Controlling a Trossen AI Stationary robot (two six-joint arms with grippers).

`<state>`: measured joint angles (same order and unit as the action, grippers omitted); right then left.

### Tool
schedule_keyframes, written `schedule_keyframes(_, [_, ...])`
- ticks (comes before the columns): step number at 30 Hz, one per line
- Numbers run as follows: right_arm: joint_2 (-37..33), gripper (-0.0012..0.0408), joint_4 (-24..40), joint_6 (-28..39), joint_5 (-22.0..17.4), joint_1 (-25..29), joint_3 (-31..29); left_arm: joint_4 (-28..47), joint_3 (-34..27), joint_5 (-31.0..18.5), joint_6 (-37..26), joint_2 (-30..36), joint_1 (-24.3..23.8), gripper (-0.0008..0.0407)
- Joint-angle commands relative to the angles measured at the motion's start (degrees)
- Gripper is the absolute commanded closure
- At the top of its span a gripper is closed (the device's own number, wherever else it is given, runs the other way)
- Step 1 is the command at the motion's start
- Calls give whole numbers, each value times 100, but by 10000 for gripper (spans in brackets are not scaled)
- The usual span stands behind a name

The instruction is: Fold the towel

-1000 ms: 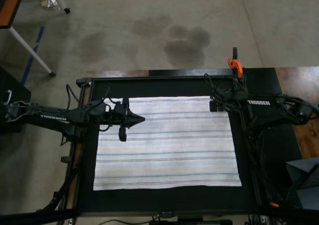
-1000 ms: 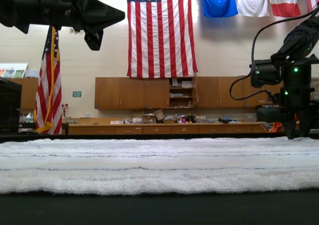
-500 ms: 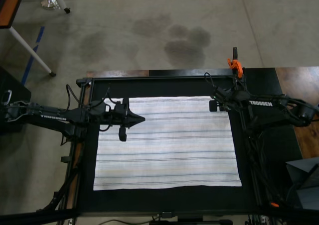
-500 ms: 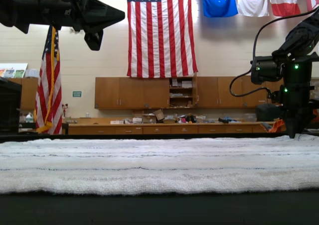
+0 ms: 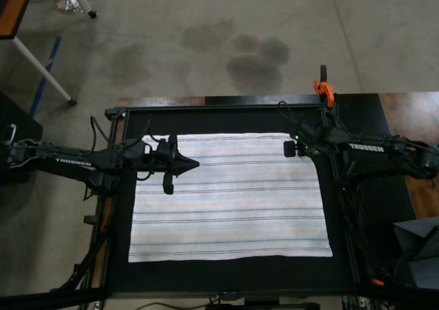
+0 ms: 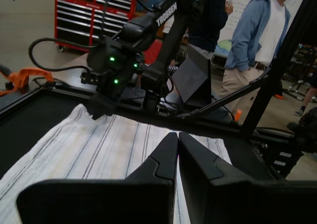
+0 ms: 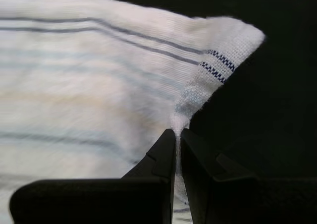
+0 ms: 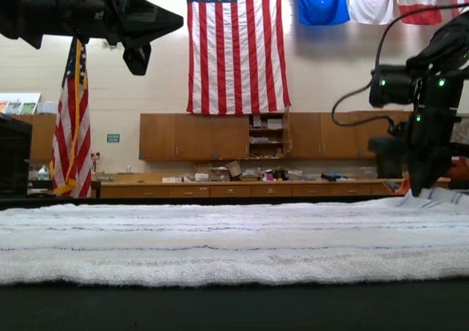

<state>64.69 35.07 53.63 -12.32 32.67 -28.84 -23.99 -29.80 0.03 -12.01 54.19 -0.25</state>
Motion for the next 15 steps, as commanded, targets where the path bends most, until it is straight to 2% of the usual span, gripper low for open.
schedule_keyframes(1, [-164,396,-55,173,-4,-310,-7,2,-2,-2,33,-59,0,399])
schedule_keyframes(7, [-498,395,-542,686,-4,-1235,-7,136,-2,-4,44,-240,0,399])
schedule_keyframes(15, [-487,397,-2090,1095,-13,-2223,-7,212,-2,-4,44,-273,0,399])
